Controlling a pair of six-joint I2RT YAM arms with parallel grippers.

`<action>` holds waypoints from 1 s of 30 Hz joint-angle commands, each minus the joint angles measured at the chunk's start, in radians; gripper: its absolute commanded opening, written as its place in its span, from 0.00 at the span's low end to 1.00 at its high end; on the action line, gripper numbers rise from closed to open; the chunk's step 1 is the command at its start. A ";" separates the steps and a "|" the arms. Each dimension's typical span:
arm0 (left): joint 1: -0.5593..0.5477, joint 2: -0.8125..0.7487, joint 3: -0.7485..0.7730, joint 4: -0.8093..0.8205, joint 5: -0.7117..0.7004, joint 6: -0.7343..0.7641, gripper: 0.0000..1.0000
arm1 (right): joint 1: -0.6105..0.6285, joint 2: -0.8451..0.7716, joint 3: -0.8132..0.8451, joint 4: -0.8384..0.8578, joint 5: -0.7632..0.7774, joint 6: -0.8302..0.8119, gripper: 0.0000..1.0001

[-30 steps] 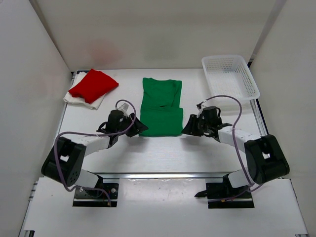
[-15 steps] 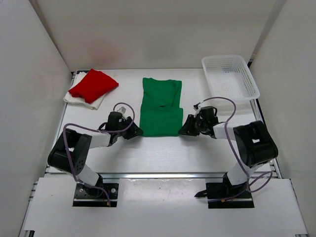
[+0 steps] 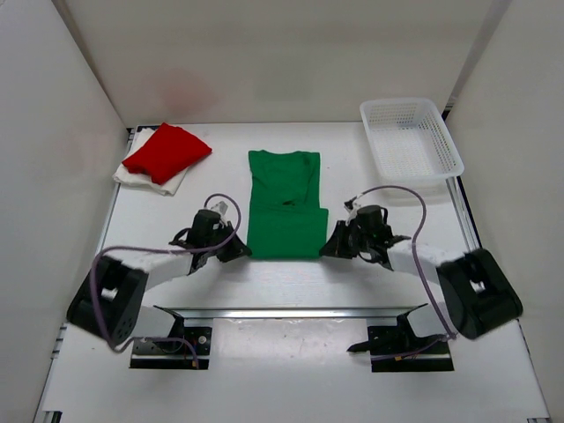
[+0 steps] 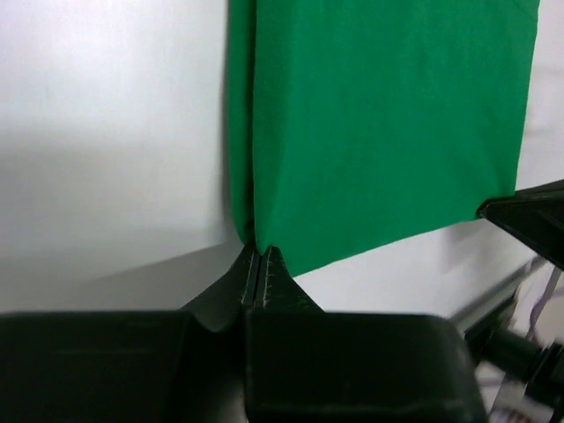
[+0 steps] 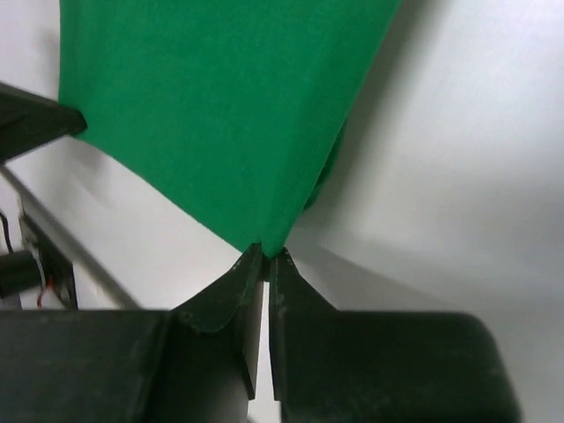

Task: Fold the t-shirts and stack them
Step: Grab one side of the 2/3 rectangular tshirt with both arms, then fold the long partially folded tshirt into a neat square

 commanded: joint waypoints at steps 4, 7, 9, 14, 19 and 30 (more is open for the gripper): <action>-0.085 -0.383 -0.174 -0.356 -0.030 0.065 0.00 | 0.225 -0.329 -0.221 -0.175 0.181 0.137 0.00; -0.153 -0.562 -0.179 -0.497 -0.048 0.022 0.00 | 0.407 -0.487 -0.247 -0.287 0.259 0.227 0.00; -0.182 -0.636 -0.150 -0.564 -0.044 -0.019 0.00 | 0.435 -0.563 -0.215 -0.341 0.286 0.254 0.00; -0.127 -0.566 0.079 -0.537 -0.051 0.037 0.00 | 0.278 -0.534 -0.006 -0.390 0.203 0.108 0.00; 0.001 -0.291 0.314 -0.326 -0.060 0.056 0.00 | -0.033 -0.304 0.224 -0.352 0.033 -0.041 0.00; 0.097 0.448 0.871 -0.310 -0.100 0.012 0.01 | -0.227 0.420 0.841 -0.357 -0.124 -0.075 0.00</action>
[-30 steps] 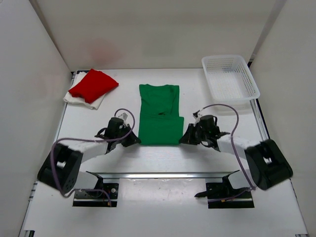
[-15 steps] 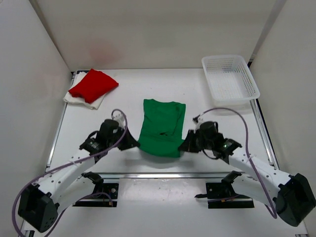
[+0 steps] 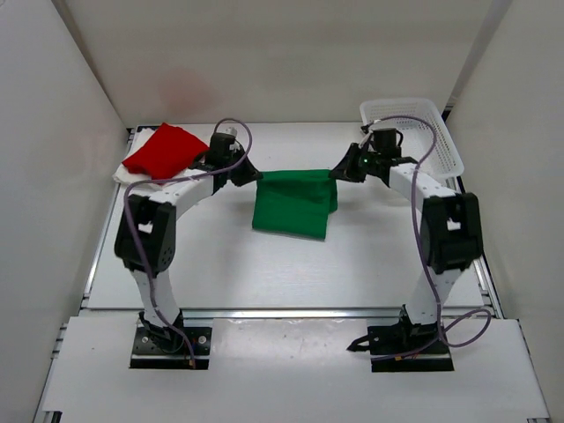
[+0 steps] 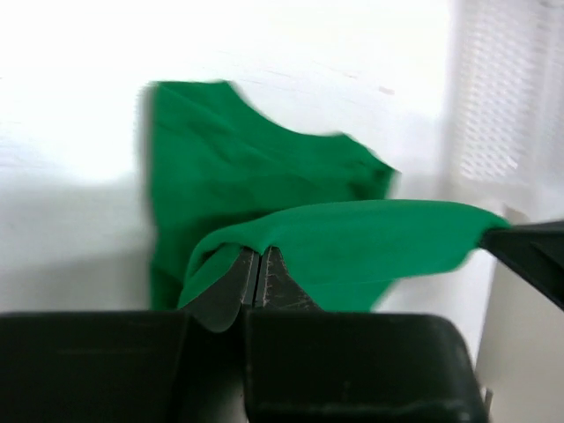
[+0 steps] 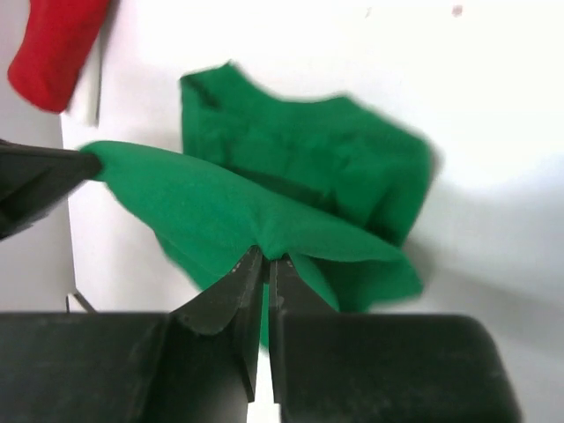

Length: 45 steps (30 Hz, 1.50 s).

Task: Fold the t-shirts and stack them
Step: Fold the long partially folded tshirt into a neat square

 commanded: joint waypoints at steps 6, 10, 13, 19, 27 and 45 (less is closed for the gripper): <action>0.083 0.212 0.166 0.012 -0.015 -0.079 0.24 | -0.016 0.327 0.368 -0.144 -0.067 -0.053 0.05; 0.110 0.221 0.212 0.006 0.022 -0.104 0.54 | -0.013 0.344 0.429 -0.187 -0.004 -0.069 0.30; 0.101 0.134 0.119 0.095 0.026 -0.118 0.58 | 0.010 0.268 0.414 -0.217 0.077 -0.099 0.41; -0.012 -0.013 -0.151 0.282 0.029 -0.114 0.48 | 0.112 0.059 0.078 0.006 0.136 -0.104 0.13; -0.094 0.009 -0.412 0.416 0.077 -0.154 0.44 | 0.131 0.328 0.274 -0.016 0.004 -0.112 0.00; -0.071 -0.016 -0.313 0.479 0.080 -0.173 0.44 | 0.080 0.384 0.420 -0.034 -0.058 -0.079 0.00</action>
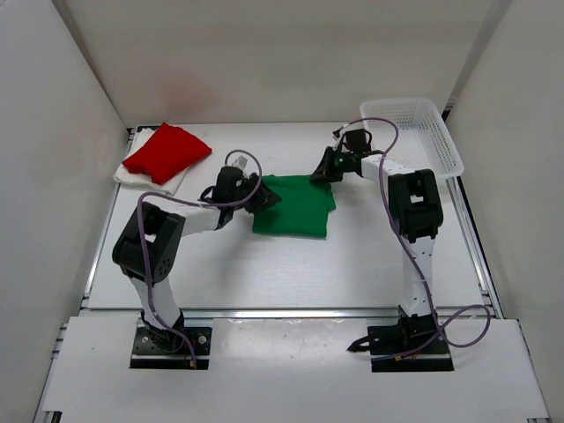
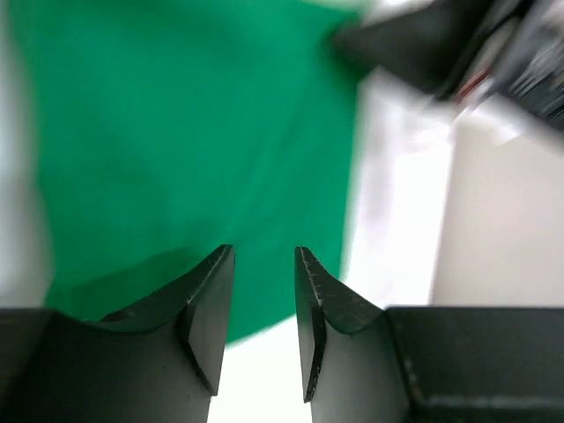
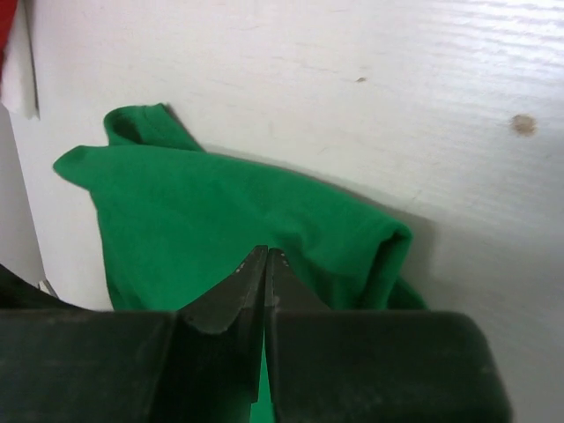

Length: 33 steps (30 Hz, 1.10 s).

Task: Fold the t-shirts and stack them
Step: Fold the long partially folded tshirt into a neat square

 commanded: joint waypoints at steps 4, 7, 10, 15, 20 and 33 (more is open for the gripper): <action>0.096 0.158 0.235 0.041 0.035 -0.032 0.42 | 0.038 -0.250 -0.066 0.008 0.083 -0.049 0.06; 0.134 0.221 0.272 0.056 0.066 -0.054 0.40 | 0.048 -0.325 -0.194 0.063 0.075 -0.034 0.03; 0.160 0.255 0.285 0.096 0.064 -0.087 0.37 | 0.059 -0.374 -0.375 0.168 0.049 0.023 0.00; 0.187 0.336 0.334 0.075 0.089 -0.084 0.36 | 0.082 -0.417 -0.629 0.299 0.055 0.046 0.00; 0.206 0.346 0.309 0.128 0.120 -0.120 0.37 | 0.087 -0.394 -0.700 0.321 0.063 0.039 0.00; 0.217 -0.018 0.011 0.013 -0.052 0.149 0.32 | 0.125 -0.613 -0.772 0.332 0.098 0.023 0.45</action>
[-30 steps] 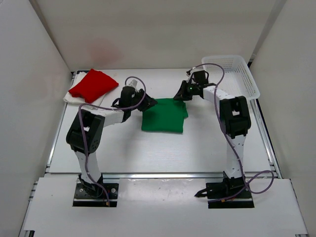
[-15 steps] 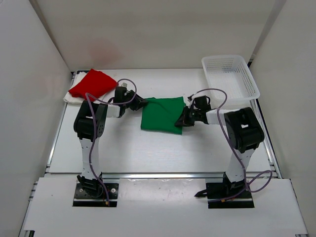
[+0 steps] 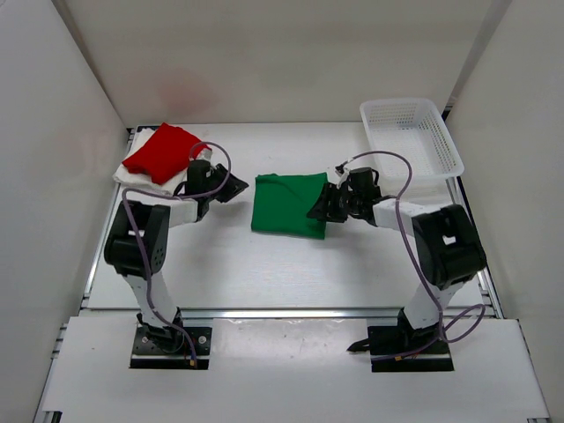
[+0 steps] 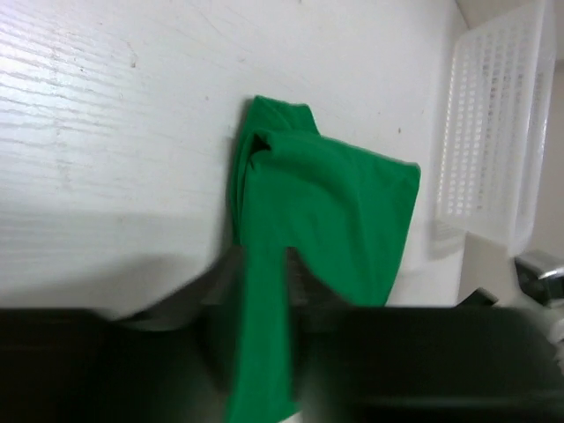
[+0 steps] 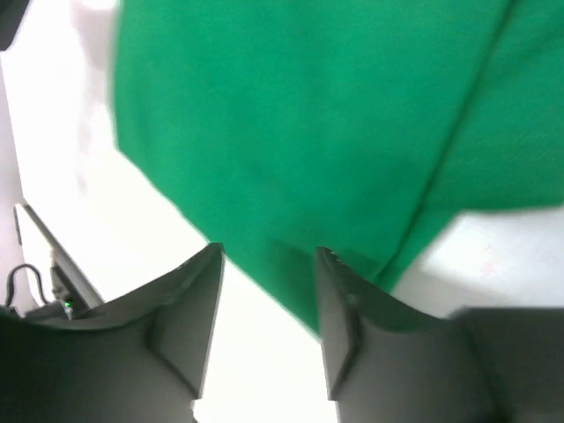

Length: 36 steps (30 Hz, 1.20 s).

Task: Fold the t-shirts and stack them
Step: Fold the long partially folded tshirt into a neat square, then put the neatly folded tshirt into the corner of the board with the left arm

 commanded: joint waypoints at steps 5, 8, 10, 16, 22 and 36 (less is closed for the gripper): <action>0.000 -0.091 -0.179 0.090 0.091 0.137 0.75 | 0.039 -0.198 -0.129 0.077 0.013 -0.024 0.59; -0.034 -0.021 -0.100 -0.020 0.140 0.202 0.83 | 0.033 -0.241 -0.184 0.085 0.004 -0.023 0.62; -0.066 0.021 -0.064 -0.060 0.125 0.241 0.81 | 0.028 -0.290 -0.221 0.098 0.001 -0.018 0.62; -0.139 0.157 0.071 -0.090 0.139 0.241 0.67 | 0.013 -0.376 -0.278 0.111 -0.008 -0.001 0.63; -0.195 0.265 0.186 -0.048 0.160 0.172 0.31 | -0.016 -0.431 -0.310 0.117 -0.048 0.013 0.63; 0.001 0.265 0.762 -0.162 0.236 0.043 0.00 | -0.082 -0.519 -0.421 0.114 -0.076 0.031 0.62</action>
